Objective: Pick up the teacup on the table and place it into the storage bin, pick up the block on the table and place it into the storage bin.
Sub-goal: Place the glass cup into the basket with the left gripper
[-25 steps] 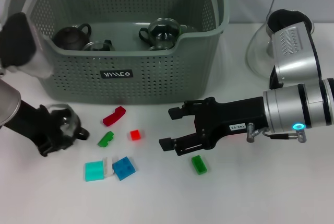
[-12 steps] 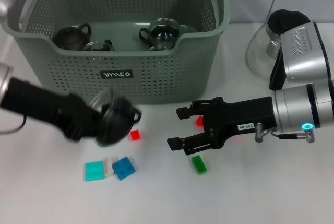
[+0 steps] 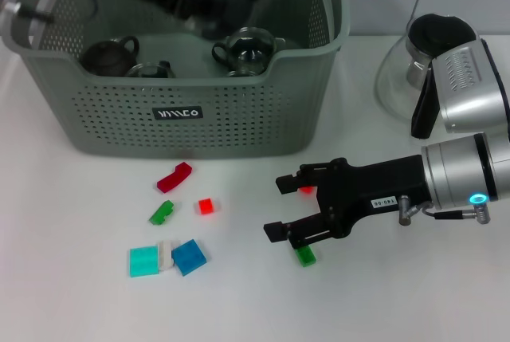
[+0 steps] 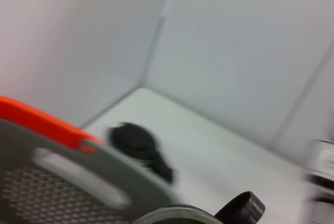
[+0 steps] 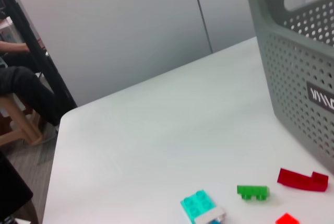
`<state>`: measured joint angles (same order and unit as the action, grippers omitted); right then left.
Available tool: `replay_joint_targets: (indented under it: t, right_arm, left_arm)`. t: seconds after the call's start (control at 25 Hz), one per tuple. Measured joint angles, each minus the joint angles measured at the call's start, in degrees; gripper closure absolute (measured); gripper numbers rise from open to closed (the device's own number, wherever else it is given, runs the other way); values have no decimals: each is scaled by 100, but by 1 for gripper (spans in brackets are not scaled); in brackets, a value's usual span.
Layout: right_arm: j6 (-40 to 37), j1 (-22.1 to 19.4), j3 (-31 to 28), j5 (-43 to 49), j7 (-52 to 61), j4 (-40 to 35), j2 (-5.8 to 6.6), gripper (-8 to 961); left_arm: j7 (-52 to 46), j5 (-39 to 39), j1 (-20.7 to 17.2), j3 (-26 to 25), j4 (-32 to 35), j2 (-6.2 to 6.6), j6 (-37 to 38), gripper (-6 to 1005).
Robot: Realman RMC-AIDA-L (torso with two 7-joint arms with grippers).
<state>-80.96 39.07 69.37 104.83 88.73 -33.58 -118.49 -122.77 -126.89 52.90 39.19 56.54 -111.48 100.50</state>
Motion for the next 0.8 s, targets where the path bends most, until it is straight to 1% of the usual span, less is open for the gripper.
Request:
replay_joint_targets:
  t: [0.08,0.16,0.28,0.44,0.48,0.52,0.56,0.6,0.68,0.8]
  right_arm:
    - [-17,5,-15,71,79,-18,1,29]
    - [-13,16,-11,127,128,-33,2,29]
    - [26,44,-10,222,134,-35,-10,29]
    - [30,65,-32,271,136,-35,-21,29]
    - [32,72,-32,275,136,-34,-22,29]
    - [35,73,-32,278,136,-35,-22,29]
    - [57,75,-32,280,136,-39,-19,29]
    - [57,75,-32,280,136,-39,-19,29]
    - [74,76,-32,282,136,-41,-17,29]
    - [86,88,-31,284,136,-43,-20,29]
  left_arm:
    - [-10,-314,248,221,-456,134,-668,969]
    - [-15,-605,462,398,-933,228,-1281,969]
    - [-25,-998,625,506,-1426,253,-2162,968]
    - [-256,-1376,653,709,-1677,150,-3104,968]
    - [-327,-1434,647,773,-1727,121,-3238,968]
    - [-409,-1523,638,875,-1804,74,-3446,968]
    - [-471,-1676,623,1039,-1937,-22,-3767,968]
    - [-471,-1676,623,1039,-1937,-22,-3767,968]
    - [-481,-1823,616,1119,-2067,-118,-4076,968]
    - [-486,-1967,615,1156,-2164,-227,-4378,968]
